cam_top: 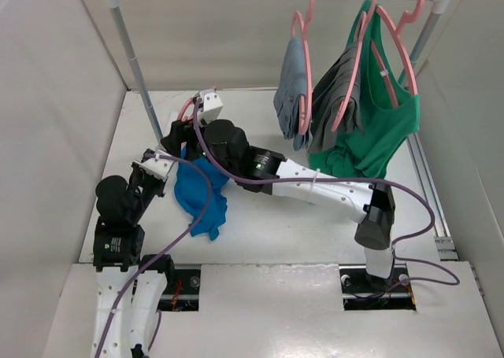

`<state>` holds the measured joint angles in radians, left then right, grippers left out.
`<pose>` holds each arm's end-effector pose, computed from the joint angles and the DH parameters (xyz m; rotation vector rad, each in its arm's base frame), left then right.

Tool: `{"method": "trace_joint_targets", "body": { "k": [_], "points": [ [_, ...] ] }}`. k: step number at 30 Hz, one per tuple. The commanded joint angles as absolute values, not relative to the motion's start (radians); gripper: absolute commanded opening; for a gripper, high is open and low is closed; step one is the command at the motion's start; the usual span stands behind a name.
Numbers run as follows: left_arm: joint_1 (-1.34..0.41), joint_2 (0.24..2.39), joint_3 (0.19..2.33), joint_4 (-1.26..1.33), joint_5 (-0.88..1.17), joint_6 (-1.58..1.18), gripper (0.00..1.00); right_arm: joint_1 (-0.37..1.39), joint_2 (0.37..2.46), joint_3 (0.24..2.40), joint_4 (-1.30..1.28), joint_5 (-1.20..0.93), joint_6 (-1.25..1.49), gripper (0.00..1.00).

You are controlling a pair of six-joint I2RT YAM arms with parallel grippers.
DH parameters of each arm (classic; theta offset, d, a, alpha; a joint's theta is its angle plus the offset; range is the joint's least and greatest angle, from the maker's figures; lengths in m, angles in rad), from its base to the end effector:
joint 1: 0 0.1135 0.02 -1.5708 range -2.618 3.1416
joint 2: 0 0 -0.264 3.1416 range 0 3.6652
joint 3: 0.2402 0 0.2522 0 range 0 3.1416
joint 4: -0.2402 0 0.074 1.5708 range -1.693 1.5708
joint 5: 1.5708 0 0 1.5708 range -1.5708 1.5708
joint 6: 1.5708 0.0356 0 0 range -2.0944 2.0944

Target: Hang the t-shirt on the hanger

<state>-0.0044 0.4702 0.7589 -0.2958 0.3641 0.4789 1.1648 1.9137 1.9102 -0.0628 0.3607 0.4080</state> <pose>0.1096 -0.0132 0.3596 0.6470 1.4393 0.0845 0.1936 0.4186 0.4142 -0.3559 1.6748 0.9006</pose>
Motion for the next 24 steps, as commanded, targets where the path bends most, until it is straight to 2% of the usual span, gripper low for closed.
{"method": "trace_joint_targets", "body": {
  "k": [1,4,10,15,19,20,21,23,24],
  "points": [
    [-0.005,0.463,0.762,-0.183,0.393,0.492,0.0,1.167,1.948,1.95,-0.012,0.419,0.497,0.76],
    [-0.005,0.463,0.753,-0.161,0.393,0.492,0.0,1.167,1.971,1.959,-0.012,0.431,0.517,0.71],
    [-0.005,0.463,0.744,-0.167,0.435,0.55,0.0,1.157,1.999,1.96,-0.048,0.468,0.589,0.71],
    [-0.005,0.43,0.709,-0.225,0.549,0.681,0.0,1.137,2.062,2.013,-0.06,0.43,0.612,0.71],
    [-0.005,0.368,0.663,-0.19,0.54,0.722,0.0,1.114,2.062,1.973,-0.095,0.346,0.739,0.65],
    [-0.005,0.358,0.649,-0.169,0.54,0.738,0.0,1.095,2.062,1.942,-0.095,0.319,0.771,0.62],
    [-0.005,0.348,0.649,-0.169,0.549,0.738,0.0,1.085,2.062,1.931,-0.095,0.293,0.82,0.53],
    [-0.005,0.337,0.638,-0.17,0.578,0.765,0.0,1.066,2.072,1.931,-0.095,0.258,0.831,0.41],
    [-0.005,0.337,0.638,-0.182,0.589,0.776,0.0,1.066,2.072,1.931,-0.095,0.258,0.831,0.3]
  ]
}}
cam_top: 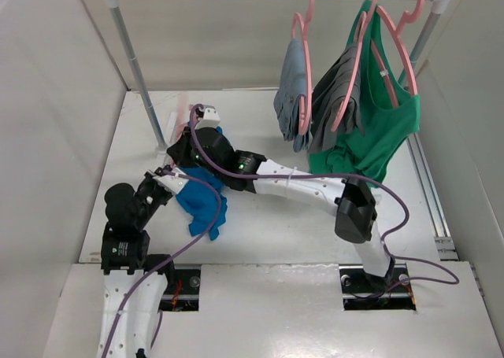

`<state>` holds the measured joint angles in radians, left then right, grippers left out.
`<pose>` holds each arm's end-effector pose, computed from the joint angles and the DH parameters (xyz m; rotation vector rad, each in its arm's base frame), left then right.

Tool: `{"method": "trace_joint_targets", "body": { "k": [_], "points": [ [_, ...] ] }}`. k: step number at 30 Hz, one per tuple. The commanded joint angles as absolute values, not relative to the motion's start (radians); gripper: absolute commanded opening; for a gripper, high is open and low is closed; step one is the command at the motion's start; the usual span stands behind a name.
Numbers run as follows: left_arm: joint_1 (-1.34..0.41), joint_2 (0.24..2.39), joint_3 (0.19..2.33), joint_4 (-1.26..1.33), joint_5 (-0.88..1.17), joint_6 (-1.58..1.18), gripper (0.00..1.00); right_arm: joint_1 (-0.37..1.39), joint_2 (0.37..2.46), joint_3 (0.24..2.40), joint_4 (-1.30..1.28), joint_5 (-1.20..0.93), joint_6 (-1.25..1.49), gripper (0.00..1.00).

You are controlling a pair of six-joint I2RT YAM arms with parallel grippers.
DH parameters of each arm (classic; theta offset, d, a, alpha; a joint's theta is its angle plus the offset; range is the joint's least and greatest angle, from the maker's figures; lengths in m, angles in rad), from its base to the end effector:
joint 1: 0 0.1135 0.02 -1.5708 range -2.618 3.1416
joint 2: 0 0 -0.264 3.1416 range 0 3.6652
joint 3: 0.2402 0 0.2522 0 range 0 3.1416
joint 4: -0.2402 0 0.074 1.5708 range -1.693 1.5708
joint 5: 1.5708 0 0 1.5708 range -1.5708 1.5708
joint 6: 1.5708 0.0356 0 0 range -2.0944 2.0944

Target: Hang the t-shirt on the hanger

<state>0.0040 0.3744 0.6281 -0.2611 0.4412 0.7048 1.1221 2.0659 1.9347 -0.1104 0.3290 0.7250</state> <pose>0.1026 -0.0148 0.3288 0.8525 1.3317 0.2071 0.2276 0.4461 0.3475 -0.1327 1.9146 0.9991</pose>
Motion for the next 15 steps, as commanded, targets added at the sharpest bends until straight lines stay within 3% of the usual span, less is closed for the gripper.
{"method": "trace_joint_targets", "body": {
  "k": [1,2,8,9,12,15],
  "points": [
    [-0.005,0.337,0.638,-0.199,0.619,0.79,0.0,1.066,2.082,1.931,-0.095,0.247,0.831,0.06],
    [-0.005,0.337,0.638,-0.216,0.633,0.805,0.0,1.066,2.082,1.931,-0.095,0.224,0.831,0.0],
    [-0.005,0.292,0.629,-0.301,0.75,0.891,0.01,1.037,2.103,1.895,-0.034,0.083,0.831,0.0],
    [-0.005,0.282,0.629,-0.313,0.773,0.891,0.1,1.037,2.094,1.878,-0.017,0.074,0.816,0.0],
    [-0.005,0.273,0.629,-0.313,0.787,0.842,0.65,1.017,2.059,1.812,0.044,0.04,0.743,0.0],
    [-0.005,0.273,0.649,-0.313,0.787,0.767,0.91,0.979,2.013,1.769,0.054,0.002,0.664,0.0]
  ]
}}
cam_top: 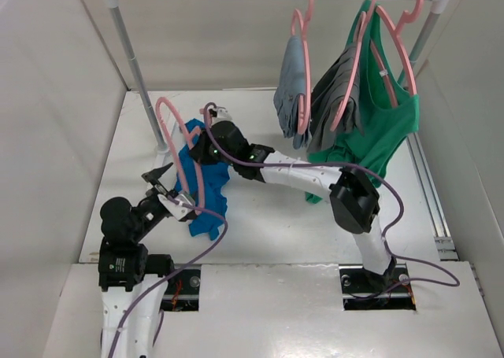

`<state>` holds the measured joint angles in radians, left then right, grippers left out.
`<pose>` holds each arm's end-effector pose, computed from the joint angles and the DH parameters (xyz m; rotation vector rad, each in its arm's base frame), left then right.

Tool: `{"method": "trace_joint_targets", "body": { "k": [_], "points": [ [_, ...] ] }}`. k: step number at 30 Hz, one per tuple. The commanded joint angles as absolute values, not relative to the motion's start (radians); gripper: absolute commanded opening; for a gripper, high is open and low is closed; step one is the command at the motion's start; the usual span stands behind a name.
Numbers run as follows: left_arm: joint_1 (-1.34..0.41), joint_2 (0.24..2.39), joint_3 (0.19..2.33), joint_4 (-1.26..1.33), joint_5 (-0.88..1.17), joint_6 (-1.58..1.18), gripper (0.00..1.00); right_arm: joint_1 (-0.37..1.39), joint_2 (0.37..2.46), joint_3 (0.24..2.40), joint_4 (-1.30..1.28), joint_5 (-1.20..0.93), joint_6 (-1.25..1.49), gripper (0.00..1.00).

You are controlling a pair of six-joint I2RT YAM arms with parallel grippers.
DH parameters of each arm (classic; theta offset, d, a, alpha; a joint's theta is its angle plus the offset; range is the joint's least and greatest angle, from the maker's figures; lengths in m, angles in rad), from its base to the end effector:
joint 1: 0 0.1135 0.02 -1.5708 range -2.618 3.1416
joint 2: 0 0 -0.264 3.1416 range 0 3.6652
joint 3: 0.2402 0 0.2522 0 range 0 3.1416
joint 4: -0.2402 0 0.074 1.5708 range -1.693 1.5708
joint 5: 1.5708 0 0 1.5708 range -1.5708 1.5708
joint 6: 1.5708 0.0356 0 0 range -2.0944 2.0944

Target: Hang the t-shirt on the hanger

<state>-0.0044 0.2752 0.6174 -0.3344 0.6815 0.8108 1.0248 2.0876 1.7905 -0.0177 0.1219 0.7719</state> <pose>0.0781 -0.0228 0.3247 1.0681 1.1447 0.1022 0.2666 0.4304 0.2948 -0.1676 2.0347 1.0810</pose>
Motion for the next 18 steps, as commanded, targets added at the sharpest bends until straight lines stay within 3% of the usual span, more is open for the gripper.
{"method": "trace_joint_targets", "body": {
  "k": [1,6,11,18],
  "points": [
    [-0.005,0.273,0.649,-0.313,0.787,0.744,1.0,0.979,1.996,1.755,0.054,0.002,0.664,0.0],
    [-0.005,0.282,0.66,-0.287,0.747,0.609,1.0,0.94,1.865,1.591,0.102,-0.004,0.572,0.0],
    [-0.005,0.336,0.67,-0.169,0.562,0.384,0.98,0.907,1.775,1.494,0.127,-0.145,0.454,0.0],
    [-0.005,0.593,0.735,-0.225,0.402,0.27,0.58,0.907,1.582,1.359,0.016,-0.068,0.293,0.0]
  ]
}}
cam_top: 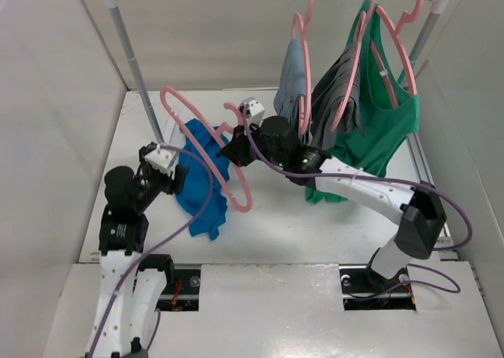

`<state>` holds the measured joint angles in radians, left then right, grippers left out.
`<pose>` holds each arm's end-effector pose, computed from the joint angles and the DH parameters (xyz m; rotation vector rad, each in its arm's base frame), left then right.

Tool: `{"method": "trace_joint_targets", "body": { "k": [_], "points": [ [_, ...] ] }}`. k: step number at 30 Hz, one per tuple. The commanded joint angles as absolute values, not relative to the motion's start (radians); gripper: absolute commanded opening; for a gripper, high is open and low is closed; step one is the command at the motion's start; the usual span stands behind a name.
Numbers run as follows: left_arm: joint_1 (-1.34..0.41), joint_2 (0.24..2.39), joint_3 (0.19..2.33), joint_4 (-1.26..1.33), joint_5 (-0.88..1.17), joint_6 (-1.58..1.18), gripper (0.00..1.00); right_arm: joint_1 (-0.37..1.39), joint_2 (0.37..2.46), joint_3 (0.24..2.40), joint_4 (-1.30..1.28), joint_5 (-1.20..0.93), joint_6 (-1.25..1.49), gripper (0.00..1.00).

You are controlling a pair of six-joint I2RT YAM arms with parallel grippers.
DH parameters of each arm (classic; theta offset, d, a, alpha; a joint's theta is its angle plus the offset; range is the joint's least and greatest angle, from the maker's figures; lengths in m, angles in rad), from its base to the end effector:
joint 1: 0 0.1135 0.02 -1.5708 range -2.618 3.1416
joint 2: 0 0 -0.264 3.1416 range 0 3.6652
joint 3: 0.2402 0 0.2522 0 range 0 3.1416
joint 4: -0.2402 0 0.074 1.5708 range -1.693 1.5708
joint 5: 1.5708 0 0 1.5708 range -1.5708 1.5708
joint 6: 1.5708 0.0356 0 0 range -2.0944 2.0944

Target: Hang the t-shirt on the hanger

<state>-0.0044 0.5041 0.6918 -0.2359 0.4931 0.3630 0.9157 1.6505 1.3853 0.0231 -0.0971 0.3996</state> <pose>0.1235 -0.0174 0.3406 0.6570 1.4749 -0.1220 0.2406 0.3188 0.3441 -0.5642 1.8495 0.9992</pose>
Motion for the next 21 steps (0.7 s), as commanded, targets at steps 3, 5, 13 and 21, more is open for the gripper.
{"method": "trace_joint_targets", "body": {
  "k": [3,5,13,21],
  "points": [
    [-0.005,0.689,0.735,-0.256,0.435,0.305,0.57,0.907,1.54,1.322,-0.061,-0.022,0.255,0.0],
    [-0.005,0.725,0.735,-0.268,0.445,0.305,0.57,0.907,1.526,1.292,-0.084,0.001,0.239,0.0],
    [-0.058,1.073,0.828,-0.186,0.401,0.366,0.77,0.888,1.537,1.333,-0.274,0.08,0.149,0.0],
    [-0.152,1.311,0.802,-0.094,0.269,0.561,0.92,0.836,1.546,1.344,-0.304,0.071,0.104,0.0]
  ]
}}
